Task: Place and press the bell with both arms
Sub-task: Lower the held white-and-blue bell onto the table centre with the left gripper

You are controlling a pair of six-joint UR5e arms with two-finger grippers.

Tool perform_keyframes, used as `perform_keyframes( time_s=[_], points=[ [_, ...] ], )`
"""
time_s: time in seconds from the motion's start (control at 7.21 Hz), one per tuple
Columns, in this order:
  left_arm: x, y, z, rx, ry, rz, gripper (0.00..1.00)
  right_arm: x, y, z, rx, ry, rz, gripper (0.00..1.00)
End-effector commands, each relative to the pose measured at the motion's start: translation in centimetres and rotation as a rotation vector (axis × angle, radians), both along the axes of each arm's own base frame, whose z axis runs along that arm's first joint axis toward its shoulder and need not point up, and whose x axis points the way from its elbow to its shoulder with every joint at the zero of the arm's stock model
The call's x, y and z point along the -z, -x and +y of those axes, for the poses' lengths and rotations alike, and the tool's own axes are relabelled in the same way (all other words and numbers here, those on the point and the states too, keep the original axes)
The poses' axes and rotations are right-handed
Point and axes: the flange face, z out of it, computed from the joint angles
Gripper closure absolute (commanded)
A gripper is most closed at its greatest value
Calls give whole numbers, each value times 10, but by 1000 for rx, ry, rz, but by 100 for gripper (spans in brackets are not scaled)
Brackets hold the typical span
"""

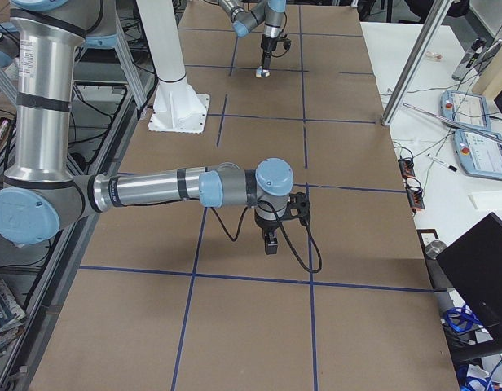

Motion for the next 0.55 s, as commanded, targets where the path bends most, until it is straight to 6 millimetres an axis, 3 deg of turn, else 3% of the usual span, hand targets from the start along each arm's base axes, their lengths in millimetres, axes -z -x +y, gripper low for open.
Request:
perform_keyframes(
  time_s=[0.0, 0.28, 0.42],
  points=[
    [60, -90, -73, 45, 16, -94, 100, 1, 4, -1, 8, -10, -2, 0],
    [90, -165, -123, 70, 49, -210, 100, 1, 12, -2, 25, -12, -3, 0],
    [91, -178, -130, 61, 16, -238, 100, 2, 19, -2, 42, -12, -16, 0]
  ],
)
